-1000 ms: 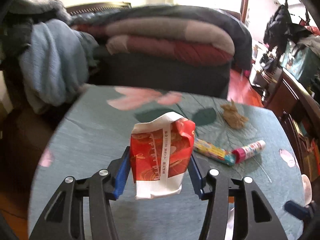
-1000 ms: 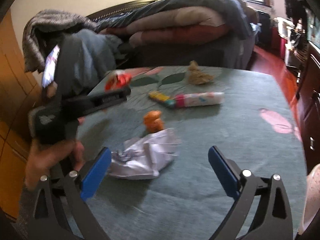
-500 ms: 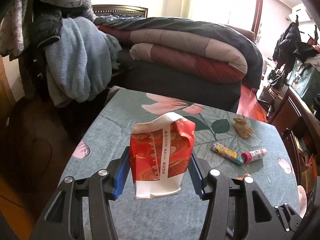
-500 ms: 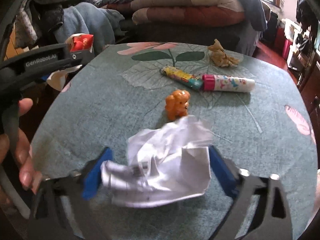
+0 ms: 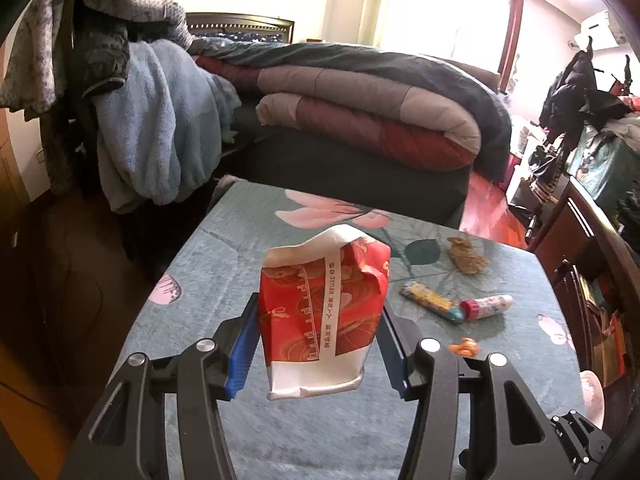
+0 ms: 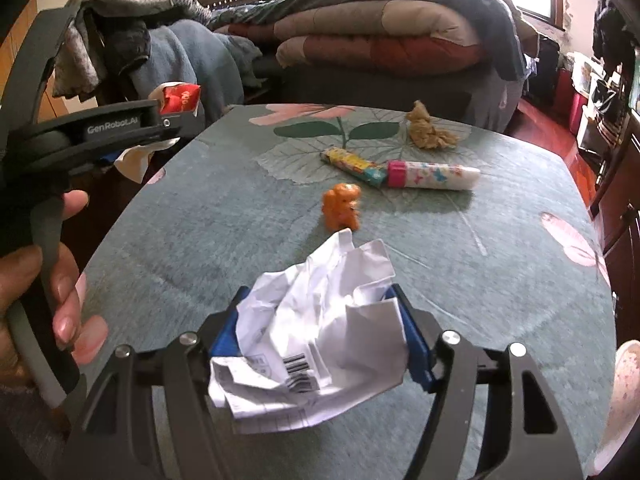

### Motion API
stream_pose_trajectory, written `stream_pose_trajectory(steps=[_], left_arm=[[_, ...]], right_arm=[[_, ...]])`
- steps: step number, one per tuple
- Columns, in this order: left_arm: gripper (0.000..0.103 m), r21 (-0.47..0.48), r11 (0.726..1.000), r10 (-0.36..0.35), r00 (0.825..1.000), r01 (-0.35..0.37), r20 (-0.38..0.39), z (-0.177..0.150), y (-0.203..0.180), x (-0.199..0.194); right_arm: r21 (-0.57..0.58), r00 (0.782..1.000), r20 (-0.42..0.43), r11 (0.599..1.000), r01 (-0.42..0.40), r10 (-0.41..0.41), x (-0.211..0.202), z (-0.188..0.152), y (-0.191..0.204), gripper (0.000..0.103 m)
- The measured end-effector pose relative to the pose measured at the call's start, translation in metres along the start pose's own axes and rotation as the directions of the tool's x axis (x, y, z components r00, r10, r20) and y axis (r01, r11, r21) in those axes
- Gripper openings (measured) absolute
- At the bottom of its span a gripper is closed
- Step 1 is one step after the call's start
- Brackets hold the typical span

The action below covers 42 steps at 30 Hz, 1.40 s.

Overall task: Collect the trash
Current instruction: 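Carry the tissue pack and white paper to the pink bin and release both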

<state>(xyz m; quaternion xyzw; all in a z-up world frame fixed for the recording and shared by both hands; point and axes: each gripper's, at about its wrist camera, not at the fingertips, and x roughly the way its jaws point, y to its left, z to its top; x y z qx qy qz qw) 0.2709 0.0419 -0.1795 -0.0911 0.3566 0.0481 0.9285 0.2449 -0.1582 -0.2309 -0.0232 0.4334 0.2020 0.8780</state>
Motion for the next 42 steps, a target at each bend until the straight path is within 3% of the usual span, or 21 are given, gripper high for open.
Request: stream_pose_trajectory(steps=[10,17,23,29,36,42], left_arm=[[0.055,0.078,0.988,-0.135,0.991,0.134,0.002,-0.015,-0.073,-0.03],[0.055,0.171,0.957,-0.233,0.972,0.234,-0.027,-0.028,-0.141,-0.039],[0.055,0.238,0.915,-0.319,0.946,0.325,-0.063,-0.036,-0.198,-0.046],[0.055,0.313,0.851,-0.408,0.906,0.422,-0.114,-0.051,-0.263,-0.051],[0.055,0.384,0.748,-0.501,0.839,0.542,-0.21,-0.077,-0.341,-0.049],[0.055,0.407,0.651,-0.548,0.768,0.641,-0.333,-0.104,-0.407,-0.038]], right_arm=[[0.101,0.998,0.053,0.994,0.031,-0.037,-0.05,-0.021,-0.05,0.069],[0.201,0.992,0.077,0.976,0.082,-0.1,-0.084,-0.045,-0.098,0.069],[0.29,0.979,0.091,0.945,0.149,-0.182,-0.115,-0.072,-0.144,0.07],[0.395,0.958,0.088,0.892,0.219,-0.274,-0.146,-0.103,-0.194,0.07],[0.513,0.917,0.065,0.801,0.307,-0.393,-0.182,-0.145,-0.254,0.07],[0.597,0.883,0.028,0.717,0.361,-0.468,-0.198,-0.177,-0.304,0.07]])
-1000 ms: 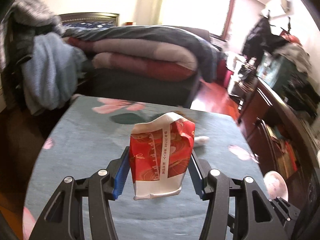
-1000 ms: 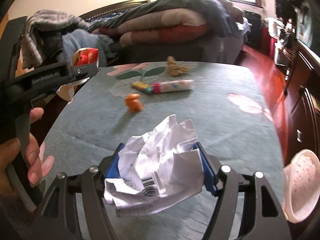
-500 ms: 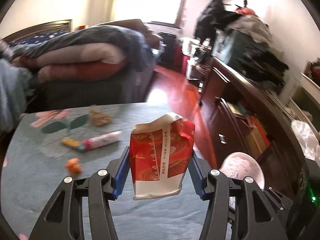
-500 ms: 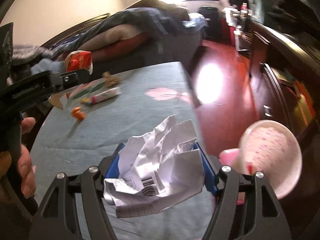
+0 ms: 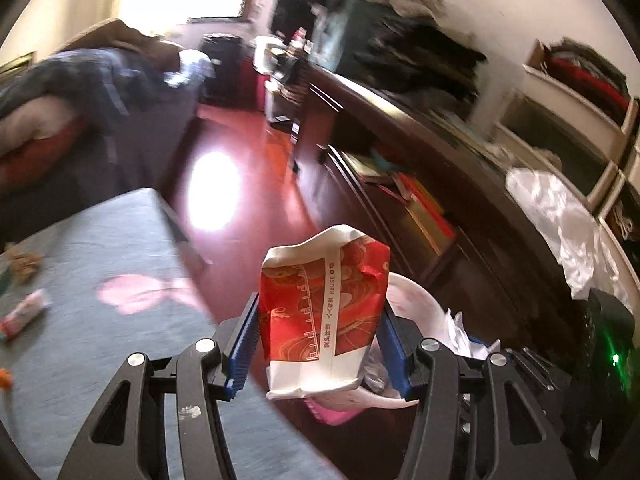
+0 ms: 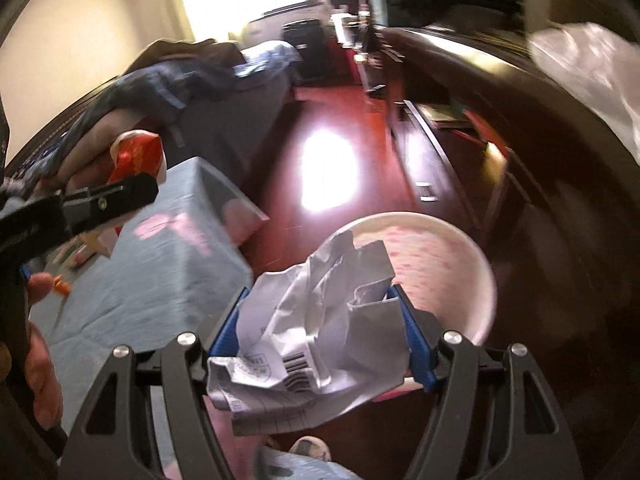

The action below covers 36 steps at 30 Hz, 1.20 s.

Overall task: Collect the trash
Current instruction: 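Carry the tissue pack and white paper to the pink bin and release both, then grasp the orange toy figure with the left tool while the right tool grasps the glue stick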

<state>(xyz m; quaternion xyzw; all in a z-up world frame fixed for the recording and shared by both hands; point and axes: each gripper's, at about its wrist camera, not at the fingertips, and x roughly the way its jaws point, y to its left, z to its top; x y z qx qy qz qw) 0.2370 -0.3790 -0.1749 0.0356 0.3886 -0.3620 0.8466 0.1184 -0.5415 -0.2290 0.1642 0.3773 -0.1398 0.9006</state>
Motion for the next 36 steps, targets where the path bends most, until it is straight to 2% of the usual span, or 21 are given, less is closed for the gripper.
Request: stream_pose_trajectory(steps=[4,10,12,14,18,20,26,29,32,36], left_arm=[[0.055,0.04,0.997,-0.063,0.997,0.065,-0.05,0.006,-0.027,0.032],[0.056,0.096,0.989,-0.099,0.989,0.11,-0.109,0.007,-0.06,0.069],[0.061,0.099,0.988,-0.11,0.986,0.123,-0.126,0.008,-0.064,0.078],[0.072,0.095,0.986,-0.12,0.984,0.134,-0.135,0.007,-0.066,0.084],[0.079,0.083,0.987,-0.127,0.982,0.14,-0.137,0.011,-0.067,0.092],[0.086,0.076,0.987,-0.133,0.983,0.143,-0.123,0.013,-0.064,0.089],[0.092,0.067,0.993,-0.09,0.992,0.096,-0.087,0.016,-0.05,0.074],[0.094,0.057,0.996,-0.058,0.996,0.062,-0.062,0.014,-0.037,0.06],[0.097,0.031,0.999,0.008,1.0,-0.007,-0.027,0.011,-0.015,0.037],[0.099,-0.037,0.99,0.137,0.991,-0.137,0.004,0.002,0.032,0.004]], right_arm=[[0.042,0.999,0.006,0.998,0.04,-0.04,0.009,0.001,-0.032,0.07],[0.082,0.997,-0.004,0.993,0.082,-0.082,0.028,-0.003,-0.063,0.07],[0.088,0.996,-0.012,0.992,0.094,-0.093,0.035,-0.004,-0.069,0.07],[0.088,0.995,-0.018,0.991,0.1,-0.099,0.042,-0.006,-0.074,0.07],[0.079,0.993,-0.012,0.99,0.12,-0.119,0.053,-0.005,-0.077,0.076],[0.076,0.992,-0.01,0.989,0.128,-0.127,0.056,-0.006,-0.077,0.081],[0.077,0.991,-0.007,0.988,0.132,-0.132,0.057,-0.004,-0.07,0.087],[0.06,0.991,-0.017,0.99,0.131,-0.13,0.053,-0.002,-0.054,0.089],[0.026,0.994,-0.021,0.994,0.106,-0.106,0.048,0.0,-0.028,0.091],[-0.038,0.999,-0.025,0.999,0.019,-0.02,0.039,0.003,0.018,0.093]])
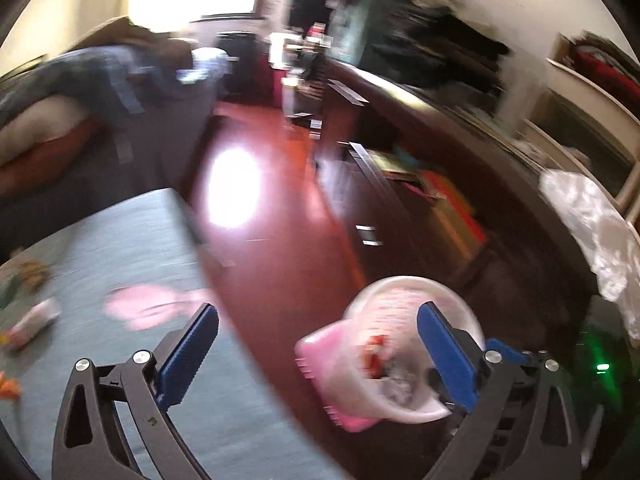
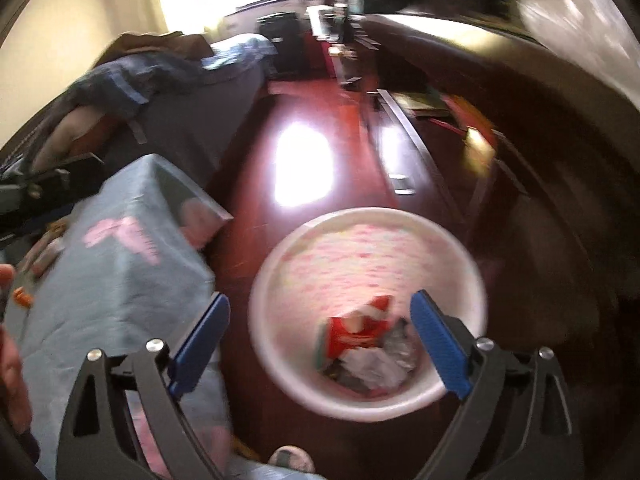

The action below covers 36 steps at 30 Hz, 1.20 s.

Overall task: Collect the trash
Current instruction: 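Grasp the orange toy figure with the left tool while the right tool grasps the glue stick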

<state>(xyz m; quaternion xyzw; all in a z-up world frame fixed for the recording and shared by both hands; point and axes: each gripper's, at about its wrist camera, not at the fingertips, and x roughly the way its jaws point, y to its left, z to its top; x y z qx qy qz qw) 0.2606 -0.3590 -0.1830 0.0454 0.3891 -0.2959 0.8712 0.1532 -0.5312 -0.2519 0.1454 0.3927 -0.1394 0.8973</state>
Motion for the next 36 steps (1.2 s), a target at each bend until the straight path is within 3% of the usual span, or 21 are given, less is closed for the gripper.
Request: stream_pose_trajectory(steps=[4,8,14,18,20,27,30,33,34,36], left_arm=[[0.099,-0.079,0.984,0.162,0.987,-0.161,0.013,-0.011,0.064,-0.026],[0.099,-0.166,0.937,0.313,0.95,-0.308,0.009,-0.027,0.127,-0.05],[0.099,-0.295,0.861,0.425,0.905,-0.414,-0.029,-0.056,0.207,-0.075],[0.097,-0.337,0.833,0.446,0.893,-0.439,-0.062,-0.072,0.242,-0.076],[0.087,-0.349,0.827,0.444,0.893,-0.441,-0.078,-0.077,0.255,-0.072],[0.074,-0.358,0.833,0.416,0.904,-0.421,-0.096,-0.088,0.272,-0.061],[0.06,-0.351,0.84,0.409,0.908,-0.414,-0.093,-0.088,0.272,-0.059],[0.039,-0.34,0.844,0.405,0.908,-0.416,-0.105,-0.087,0.273,-0.055],[0.026,-0.337,0.845,0.403,0.909,-0.415,-0.109,-0.087,0.273,-0.054],[0.023,-0.331,0.846,0.407,0.907,-0.419,-0.109,-0.089,0.274,-0.054]], right_arm=[[-0.084,0.996,0.0,0.993,-0.085,0.086,-0.009,0.006,0.057,0.095],[-0.164,0.986,-0.01,0.972,-0.169,0.169,-0.015,0.007,0.112,0.096],[-0.262,0.963,-0.059,0.927,-0.268,0.261,-0.016,-0.003,0.184,0.096],[-0.309,0.954,-0.084,0.903,-0.299,0.287,-0.015,-0.009,0.218,0.096],[-0.325,0.952,-0.089,0.895,-0.306,0.293,-0.015,-0.01,0.228,0.096],[-0.343,0.953,-0.106,0.889,-0.303,0.284,-0.008,-0.012,0.245,0.096],[-0.342,0.954,-0.113,0.891,-0.298,0.276,-0.004,-0.011,0.248,0.096],[-0.338,0.953,-0.118,0.891,-0.302,0.278,0.0,-0.009,0.252,0.096],[-0.339,0.953,-0.119,0.891,-0.302,0.277,0.001,-0.009,0.252,0.096],[-0.341,0.953,-0.121,0.89,-0.302,0.277,0.002,-0.008,0.256,0.096]])
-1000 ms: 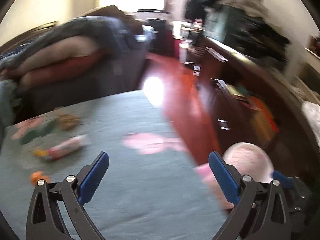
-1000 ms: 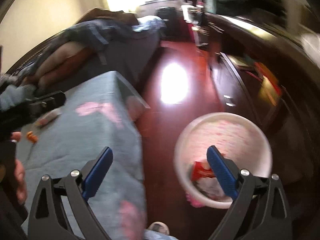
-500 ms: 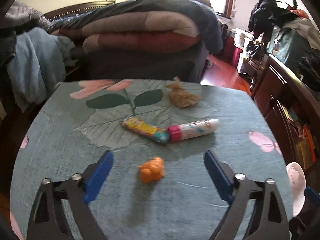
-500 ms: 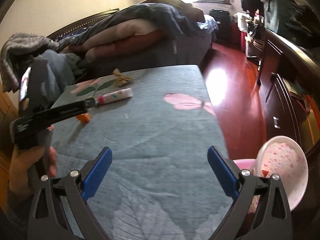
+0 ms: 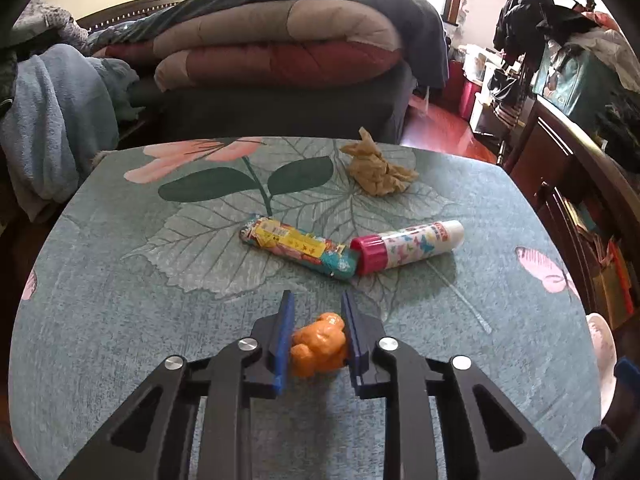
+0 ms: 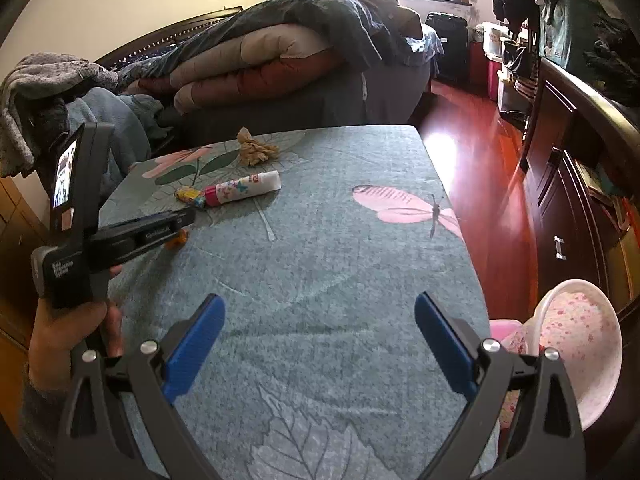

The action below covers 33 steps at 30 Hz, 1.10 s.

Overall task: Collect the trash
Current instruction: 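Grasp the orange toy figure with the left tool while the right tool grasps the glue stick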

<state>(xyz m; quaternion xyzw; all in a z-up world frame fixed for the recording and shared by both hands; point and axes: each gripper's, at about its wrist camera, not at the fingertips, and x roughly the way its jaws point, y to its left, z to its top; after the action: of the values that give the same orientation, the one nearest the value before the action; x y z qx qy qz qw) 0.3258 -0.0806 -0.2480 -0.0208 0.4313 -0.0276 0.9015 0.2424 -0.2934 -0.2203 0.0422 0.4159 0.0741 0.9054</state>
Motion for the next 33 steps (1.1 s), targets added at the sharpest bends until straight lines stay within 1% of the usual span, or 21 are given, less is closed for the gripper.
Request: stream_pose_trajectory(steps=[5,9,12,15,16,19,21,23,27,29,31,33], left_arm=[[0.023,-0.019,1.0,-0.006,1.0,0.007,0.013,-0.002,0.011,-0.005],[0.023,-0.051,0.999,0.013,0.999,-0.011,0.033,-0.003,0.029,-0.015],[0.023,-0.076,0.997,0.024,0.999,-0.021,0.039,-0.003,0.042,-0.022],[0.023,-0.105,0.994,0.03,0.999,-0.025,0.045,-0.003,0.056,-0.028],[0.023,-0.11,0.994,0.032,0.998,-0.027,0.046,-0.003,0.06,-0.029],[0.023,-0.125,0.992,0.036,0.998,-0.03,0.045,-0.003,0.069,-0.029],[0.023,-0.13,0.991,0.034,0.998,-0.027,0.047,-0.004,0.073,-0.03],[0.023,-0.131,0.991,0.035,0.998,-0.029,0.049,-0.004,0.076,-0.029],[0.023,-0.134,0.991,0.032,0.998,-0.024,0.051,-0.005,0.078,-0.029],[0.023,-0.135,0.99,0.032,0.998,-0.025,0.052,-0.004,0.079,-0.029],[0.023,-0.135,0.991,0.032,0.998,-0.024,0.053,-0.004,0.079,-0.029],[0.023,-0.135,0.99,0.032,0.998,-0.025,0.053,-0.004,0.08,-0.029]], right_arm=[[-0.005,1.0,-0.005,1.0,-0.026,0.026,0.01,0.009,0.011,0.096],[-0.02,0.998,-0.008,0.998,-0.061,0.061,0.022,0.021,0.025,0.096],[-0.048,0.997,-0.024,0.996,-0.072,0.07,0.041,0.035,0.041,0.096],[-0.089,0.997,-0.035,0.994,-0.066,0.063,0.064,0.051,0.057,0.096],[-0.103,0.998,-0.044,0.993,-0.058,0.054,0.071,0.056,0.062,0.1],[-0.146,0.997,-0.07,0.989,-0.034,0.024,0.099,0.07,0.076,0.1],[-0.176,0.996,-0.082,0.984,-0.039,0.025,0.115,0.077,0.084,0.1],[-0.199,0.994,-0.111,0.98,-0.032,0.01,0.133,0.083,0.09,0.1],[-0.195,0.992,-0.123,0.98,-0.032,0.008,0.155,0.091,0.093,0.1],[-0.167,0.989,-0.144,0.984,-0.06,0.036,0.163,0.094,0.091,0.1],[-0.149,0.988,-0.144,0.986,-0.07,0.048,0.165,0.095,0.091,0.1],[-0.16,0.99,-0.135,0.985,-0.071,0.049,0.163,0.096,0.093,0.097]])
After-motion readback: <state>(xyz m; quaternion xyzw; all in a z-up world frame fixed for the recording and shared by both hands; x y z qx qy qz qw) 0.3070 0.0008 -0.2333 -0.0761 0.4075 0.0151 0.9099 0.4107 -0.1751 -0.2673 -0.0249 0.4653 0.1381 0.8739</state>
